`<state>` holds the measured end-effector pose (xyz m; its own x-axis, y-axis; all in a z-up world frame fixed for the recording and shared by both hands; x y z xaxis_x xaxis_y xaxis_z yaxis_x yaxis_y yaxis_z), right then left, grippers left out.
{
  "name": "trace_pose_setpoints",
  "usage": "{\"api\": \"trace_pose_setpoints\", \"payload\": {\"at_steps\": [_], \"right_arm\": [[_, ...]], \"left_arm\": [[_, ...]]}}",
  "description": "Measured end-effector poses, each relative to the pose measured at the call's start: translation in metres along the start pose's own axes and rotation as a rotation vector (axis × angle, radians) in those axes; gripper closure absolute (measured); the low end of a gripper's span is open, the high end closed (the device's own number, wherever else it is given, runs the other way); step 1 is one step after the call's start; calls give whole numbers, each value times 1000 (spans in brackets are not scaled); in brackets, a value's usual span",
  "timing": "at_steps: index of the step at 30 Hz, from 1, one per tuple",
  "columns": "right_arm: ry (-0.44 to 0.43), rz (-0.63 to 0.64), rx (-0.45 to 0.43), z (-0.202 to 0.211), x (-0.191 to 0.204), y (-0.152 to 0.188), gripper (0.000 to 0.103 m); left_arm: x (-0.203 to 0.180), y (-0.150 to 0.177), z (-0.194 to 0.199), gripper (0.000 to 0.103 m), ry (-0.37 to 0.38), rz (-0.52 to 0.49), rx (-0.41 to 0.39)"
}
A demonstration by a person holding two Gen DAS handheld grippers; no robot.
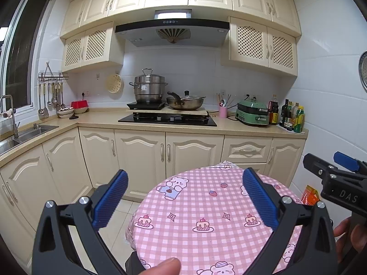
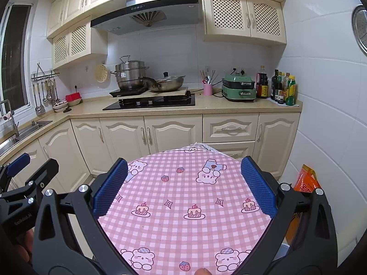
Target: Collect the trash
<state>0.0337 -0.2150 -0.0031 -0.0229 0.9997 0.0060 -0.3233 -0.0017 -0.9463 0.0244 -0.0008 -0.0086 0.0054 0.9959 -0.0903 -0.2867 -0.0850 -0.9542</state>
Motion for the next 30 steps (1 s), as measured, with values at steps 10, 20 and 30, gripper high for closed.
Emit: {"api": "trace_pose_setpoints", "payload": {"at_steps": [10, 20, 30], "right_arm": [[1, 2, -5, 1, 1, -2, 6], [-7, -6, -6, 1, 0, -1, 6], [-17, -8, 0, -1, 0, -2, 6]], "left_arm": [[1, 0, 1, 5, 5, 1, 0], [-2, -1, 4, 5, 12, -1, -4], [0, -1, 6, 5, 50, 16, -21]]}}
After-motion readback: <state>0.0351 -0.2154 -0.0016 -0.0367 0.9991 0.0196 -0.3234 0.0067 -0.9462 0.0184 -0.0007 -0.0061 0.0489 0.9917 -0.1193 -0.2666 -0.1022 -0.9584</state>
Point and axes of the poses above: each gripper's, at about its wrist camera, not at the fingertips, and z roughly against the way its jaws point, x to its left, y to its underside, the point moved 2 cm from there along -z, roughly the way its jaws point, and after that the axes turned 3 degrees about z, right-handed, at the moved point
